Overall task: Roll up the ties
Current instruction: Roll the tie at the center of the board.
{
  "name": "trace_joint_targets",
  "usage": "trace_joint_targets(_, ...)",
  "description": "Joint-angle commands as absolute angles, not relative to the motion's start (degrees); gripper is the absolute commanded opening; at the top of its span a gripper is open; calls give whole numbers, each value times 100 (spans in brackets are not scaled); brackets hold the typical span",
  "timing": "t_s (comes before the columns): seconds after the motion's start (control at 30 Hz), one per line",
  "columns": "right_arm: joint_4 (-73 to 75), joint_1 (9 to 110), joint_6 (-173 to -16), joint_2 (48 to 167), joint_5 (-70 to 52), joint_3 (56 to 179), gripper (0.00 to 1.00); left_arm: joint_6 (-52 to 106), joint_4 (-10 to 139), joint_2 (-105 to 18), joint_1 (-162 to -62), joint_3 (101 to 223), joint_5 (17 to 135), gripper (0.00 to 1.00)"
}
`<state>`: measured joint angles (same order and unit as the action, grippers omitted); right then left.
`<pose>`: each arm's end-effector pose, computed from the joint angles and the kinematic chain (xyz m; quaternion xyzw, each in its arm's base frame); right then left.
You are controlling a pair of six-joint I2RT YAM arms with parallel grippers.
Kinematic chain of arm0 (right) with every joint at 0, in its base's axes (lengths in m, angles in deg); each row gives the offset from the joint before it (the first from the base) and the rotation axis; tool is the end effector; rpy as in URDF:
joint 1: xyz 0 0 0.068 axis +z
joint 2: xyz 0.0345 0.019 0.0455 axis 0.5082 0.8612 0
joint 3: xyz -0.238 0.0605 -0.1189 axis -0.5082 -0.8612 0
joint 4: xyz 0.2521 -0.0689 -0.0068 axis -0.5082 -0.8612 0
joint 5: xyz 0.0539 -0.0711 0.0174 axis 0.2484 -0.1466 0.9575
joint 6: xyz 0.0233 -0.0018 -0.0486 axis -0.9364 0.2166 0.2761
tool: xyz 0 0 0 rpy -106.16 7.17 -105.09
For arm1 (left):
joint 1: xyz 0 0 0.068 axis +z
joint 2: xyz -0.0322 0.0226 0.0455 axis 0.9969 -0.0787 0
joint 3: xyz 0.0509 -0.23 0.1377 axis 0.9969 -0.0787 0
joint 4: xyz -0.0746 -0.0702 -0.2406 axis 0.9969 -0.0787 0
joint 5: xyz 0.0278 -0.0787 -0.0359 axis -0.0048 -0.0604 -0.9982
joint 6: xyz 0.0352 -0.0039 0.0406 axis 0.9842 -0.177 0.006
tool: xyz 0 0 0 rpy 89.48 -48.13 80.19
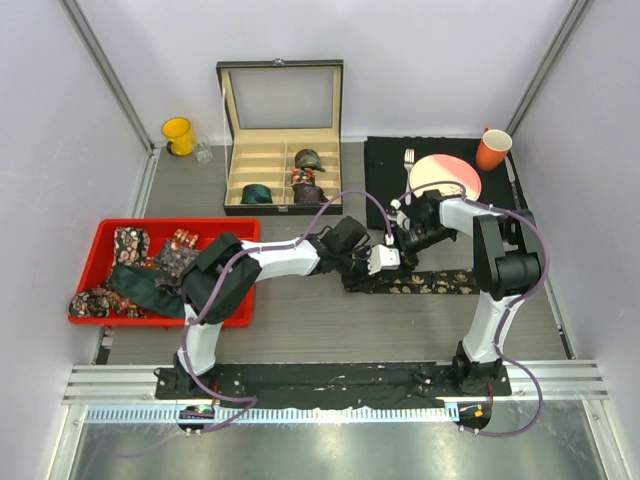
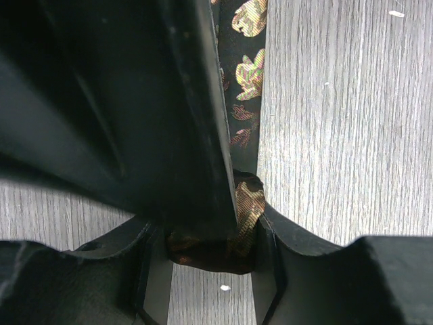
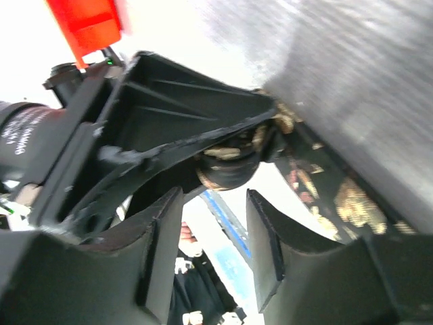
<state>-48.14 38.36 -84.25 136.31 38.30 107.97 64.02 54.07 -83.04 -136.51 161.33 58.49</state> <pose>0.3147 0.0727 0.1424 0.0725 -0.8833 -0.4612 0.0434 0.2497 -0.3332 0.1482 0.6282 0.6751 -0.2769 0.2702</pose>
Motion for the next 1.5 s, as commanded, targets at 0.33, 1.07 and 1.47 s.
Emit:
trace_joint_targets(0.33,-4038,4144,-8954,13715,3829,10560,47,6574,4208,-8889,-13611,15829,6735,11)
trace_joint_targets(1.07,-4019,4021,-8533,14207,1597,10472,1,6294,4727,-8475,-13602,16013,5628,49)
trace_joint_targets(1.47,-4143,3951,-8743,14304,736,10542,1,6258,5026,-8616,-13611,16339,5302,47)
